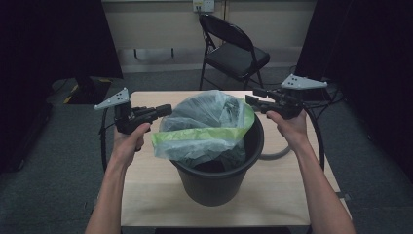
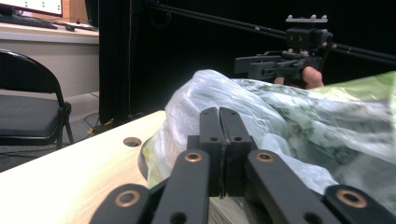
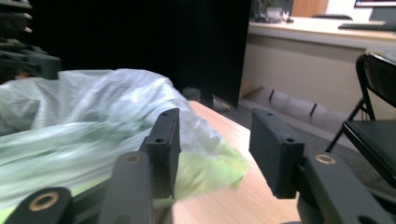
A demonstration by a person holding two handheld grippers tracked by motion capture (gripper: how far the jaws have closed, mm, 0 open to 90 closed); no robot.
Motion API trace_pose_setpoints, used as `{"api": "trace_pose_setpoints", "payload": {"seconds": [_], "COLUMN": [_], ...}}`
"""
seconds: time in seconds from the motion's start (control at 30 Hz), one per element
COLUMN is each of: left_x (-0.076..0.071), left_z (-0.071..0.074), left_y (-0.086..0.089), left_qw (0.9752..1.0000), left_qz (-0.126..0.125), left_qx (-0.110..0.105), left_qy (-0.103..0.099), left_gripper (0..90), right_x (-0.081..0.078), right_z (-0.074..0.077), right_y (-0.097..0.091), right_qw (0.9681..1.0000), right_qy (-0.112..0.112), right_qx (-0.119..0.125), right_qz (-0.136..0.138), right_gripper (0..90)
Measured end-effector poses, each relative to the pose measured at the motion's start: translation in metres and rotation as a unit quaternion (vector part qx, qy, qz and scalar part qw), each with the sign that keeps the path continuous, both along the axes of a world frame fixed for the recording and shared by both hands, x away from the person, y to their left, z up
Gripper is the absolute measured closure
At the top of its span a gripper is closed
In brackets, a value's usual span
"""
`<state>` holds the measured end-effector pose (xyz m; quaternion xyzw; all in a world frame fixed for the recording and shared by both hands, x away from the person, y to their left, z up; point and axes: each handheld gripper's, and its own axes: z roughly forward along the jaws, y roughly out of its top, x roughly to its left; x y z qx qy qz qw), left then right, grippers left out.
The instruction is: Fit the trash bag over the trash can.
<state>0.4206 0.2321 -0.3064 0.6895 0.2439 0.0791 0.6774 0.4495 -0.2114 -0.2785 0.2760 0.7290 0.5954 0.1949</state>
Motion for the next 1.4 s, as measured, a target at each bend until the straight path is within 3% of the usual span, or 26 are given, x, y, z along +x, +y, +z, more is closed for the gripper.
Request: {"api": "trace_pose_setpoints", "payload": {"seconds": [0.1,0.17,0.2,0.33,0.47,0.57,0.63,0.67,0.7,0.77,0.83,0.9,1.0,1.1,1.23,1.4], "left_x": [-0.013,-0.017,-0.019,-0.021,-0.012,0.002,0.013,0.020,0.023,0.029,0.029,0.025,0.022,0.018,0.013,0.002], "left_z": [0.003,0.004,0.004,0.005,0.008,0.011,0.010,0.009,0.007,0.003,-0.001,0.000,0.001,0.001,-0.003,-0.014], "left_y": [0.002,0.003,0.004,0.003,0.001,-0.004,-0.009,-0.013,-0.016,-0.022,-0.022,-0.020,-0.011,-0.006,-0.002,0.006], "left_qw": [0.9996,0.9995,0.9994,0.9994,0.9999,0.9999,0.9999,0.9998,0.9998,0.9992,0.9993,0.9997,0.9998,0.9997,0.9995,0.9989], "left_qz": [0.007,0.003,0.000,-0.018,-0.009,0.011,0.010,0.009,0.002,-0.001,-0.016,-0.004,0.003,0.008,0.011,0.020], "left_qx": [0.021,0.026,0.027,0.020,0.009,0.009,0.003,0.009,0.011,0.022,0.005,0.001,0.000,0.019,0.025,0.040], "left_qy": [-0.016,-0.019,-0.022,-0.021,-0.012,-0.006,0.005,0.013,0.018,0.034,0.034,0.023,0.018,0.015,0.013,0.015], "left_gripper": [88.5,87.9,87.2,81.2,67.2,54.1,48.9,46.9,44.9,49.0,64.8,71.7,90.0,90.0,90.0,90.0], "right_x": [-0.011,-0.016,-0.017,-0.014,0.000,0.004,0.009,0.011,0.012,0.014,0.014,0.014,0.012,0.009,0.006,0.006], "right_z": [-0.002,-0.007,-0.009,-0.015,-0.013,-0.009,-0.005,-0.003,0.000,0.002,0.004,0.005,0.005,0.003,-0.004,-0.025], "right_y": [-0.004,-0.005,-0.004,0.000,0.011,0.017,0.018,0.018,0.018,0.020,0.022,0.022,0.014,0.005,-0.005,-0.012], "right_qw": [0.9999,0.9998,0.9998,0.9988,0.9968,0.9973,0.9973,0.9973,0.9973,0.9976,0.9981,0.9984,0.9990,0.9994,0.9997,0.9993], "right_qy": [-0.002,0.011,0.015,0.035,0.048,0.035,0.033,0.030,0.029,0.026,0.022,0.017,0.014,0.013,0.014,0.032], "right_qx": [0.015,0.015,0.013,0.020,0.012,-0.002,0.000,0.003,0.001,-0.007,-0.018,-0.019,-0.013,-0.006,-0.006,-0.014], "right_qz": [0.003,0.004,0.000,0.026,0.063,0.065,0.066,0.067,0.068,0.063,0.055,0.051,0.039,0.032,0.019,0.011], "right_gripper": [51.4,50.6,50.0,51.7,68.1,77.0,82.8,90.0,90.0,90.0,90.0,90.0,90.0,90.0,90.0,90.0]}}
